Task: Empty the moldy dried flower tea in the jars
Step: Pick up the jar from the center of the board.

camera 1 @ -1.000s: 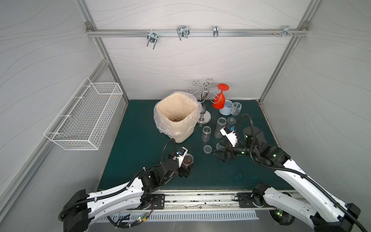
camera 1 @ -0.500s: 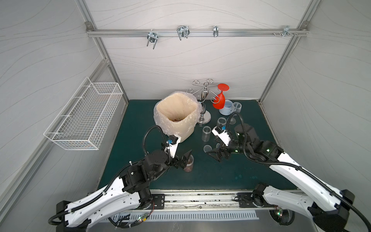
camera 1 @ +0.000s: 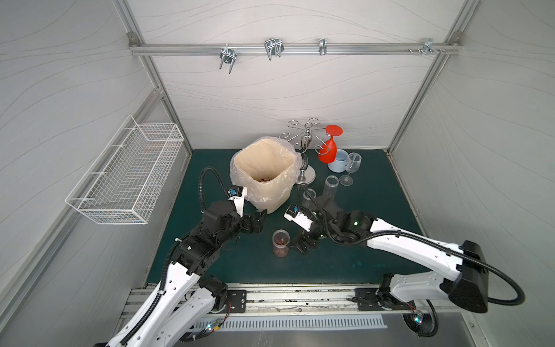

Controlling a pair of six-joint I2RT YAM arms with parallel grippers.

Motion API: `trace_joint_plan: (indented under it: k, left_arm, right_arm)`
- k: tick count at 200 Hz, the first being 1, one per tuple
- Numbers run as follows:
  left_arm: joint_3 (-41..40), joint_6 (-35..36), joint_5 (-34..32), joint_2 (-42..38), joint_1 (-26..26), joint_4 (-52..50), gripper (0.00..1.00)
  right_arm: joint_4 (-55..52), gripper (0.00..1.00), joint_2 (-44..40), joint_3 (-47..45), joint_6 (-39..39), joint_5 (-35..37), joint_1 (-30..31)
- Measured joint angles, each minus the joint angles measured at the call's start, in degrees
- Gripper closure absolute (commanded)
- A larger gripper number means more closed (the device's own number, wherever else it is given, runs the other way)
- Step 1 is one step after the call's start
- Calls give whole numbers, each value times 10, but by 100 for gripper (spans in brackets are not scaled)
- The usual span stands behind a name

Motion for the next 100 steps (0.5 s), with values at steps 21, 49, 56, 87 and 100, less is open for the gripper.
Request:
trace_joint_plan:
  k: [21, 49, 56, 87, 100]
  left_arm:
    - [5, -15, 23, 21, 33, -10, 1]
    - [5, -26, 37, 41, 55, -21, 1]
    - [5, -27, 39, 44, 57, -25, 1]
    - [5, -31, 45, 49, 61, -34, 1]
    - [5, -33, 45, 49, 62, -35, 1]
  right_arm:
    - [10, 1, 42, 6, -2, 16, 11]
    - [18, 3, 79, 18, -7, 32, 23]
    - [21, 4, 84, 20, -9, 35, 27]
    - [36, 9, 100, 28, -13, 52, 40]
    - [42, 13, 109, 31, -15, 59, 42]
